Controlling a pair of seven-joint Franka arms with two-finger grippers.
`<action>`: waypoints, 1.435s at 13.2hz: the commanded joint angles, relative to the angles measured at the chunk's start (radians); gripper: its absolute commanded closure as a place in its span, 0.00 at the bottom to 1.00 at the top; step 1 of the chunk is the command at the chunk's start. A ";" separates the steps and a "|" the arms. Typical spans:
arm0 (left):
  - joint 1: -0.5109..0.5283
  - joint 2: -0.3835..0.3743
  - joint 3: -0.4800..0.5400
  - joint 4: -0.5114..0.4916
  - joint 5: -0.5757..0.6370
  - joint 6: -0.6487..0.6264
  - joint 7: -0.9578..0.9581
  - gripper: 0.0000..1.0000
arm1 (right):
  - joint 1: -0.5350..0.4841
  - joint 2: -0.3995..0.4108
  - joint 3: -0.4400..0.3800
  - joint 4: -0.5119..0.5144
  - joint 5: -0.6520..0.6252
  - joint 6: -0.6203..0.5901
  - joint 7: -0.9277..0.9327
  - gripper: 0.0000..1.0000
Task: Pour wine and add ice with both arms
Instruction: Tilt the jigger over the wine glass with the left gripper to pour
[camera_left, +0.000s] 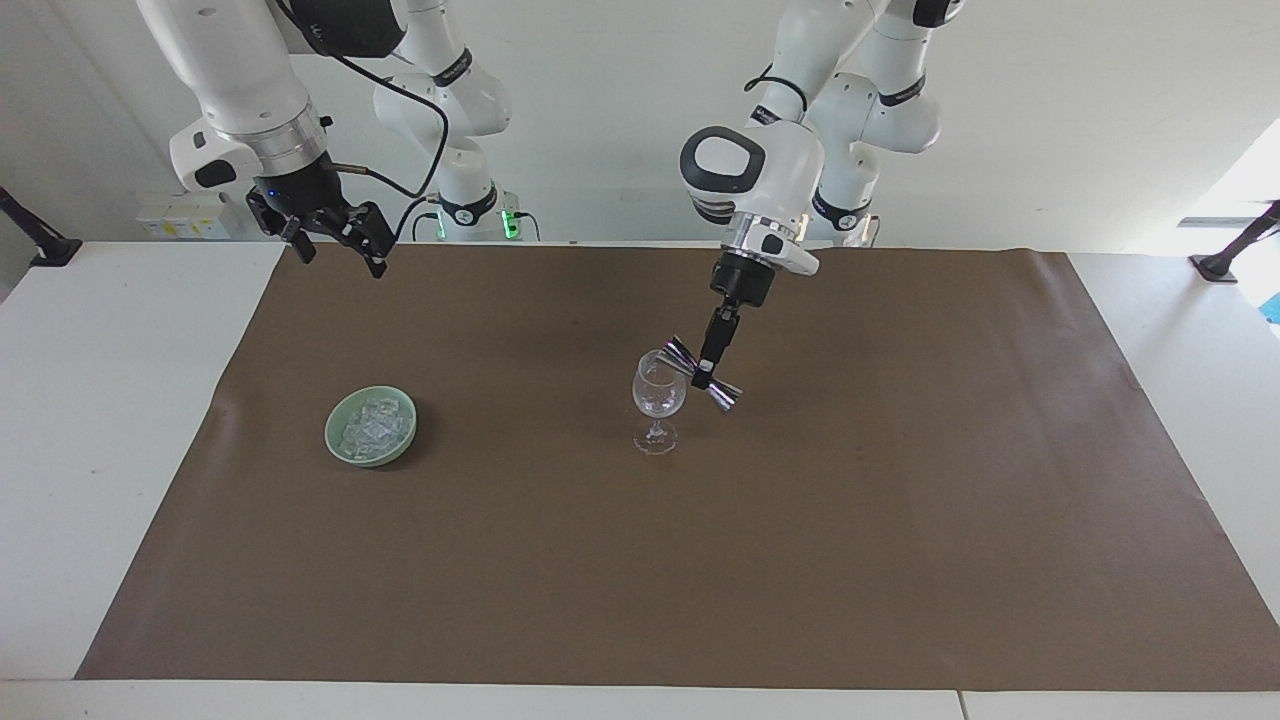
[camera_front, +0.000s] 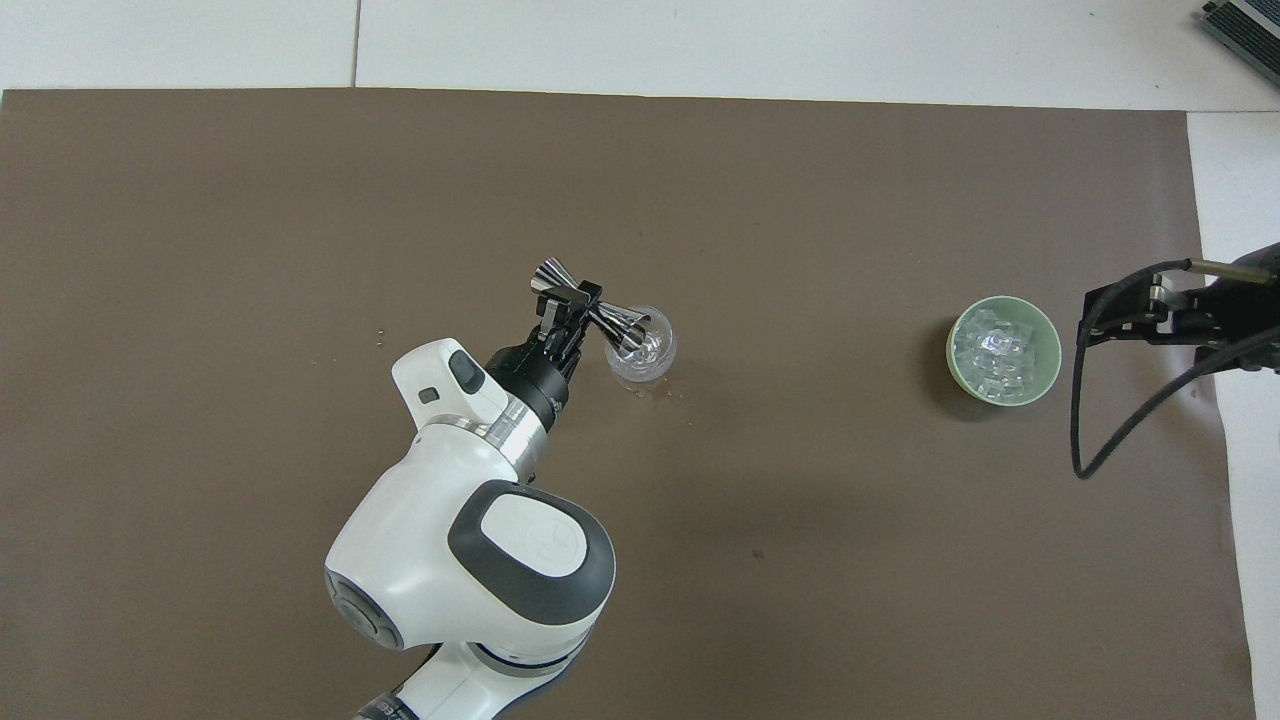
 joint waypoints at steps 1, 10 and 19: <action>-0.023 0.020 0.012 0.027 0.009 0.034 0.019 1.00 | -0.005 -0.021 0.003 -0.024 0.005 0.011 -0.010 0.00; -0.008 0.049 0.017 0.048 0.049 0.038 0.111 1.00 | -0.005 -0.021 0.003 -0.024 0.004 0.011 -0.010 0.00; -0.006 0.049 0.017 0.051 0.049 0.047 0.206 1.00 | -0.005 -0.021 0.003 -0.024 0.004 0.011 -0.010 0.00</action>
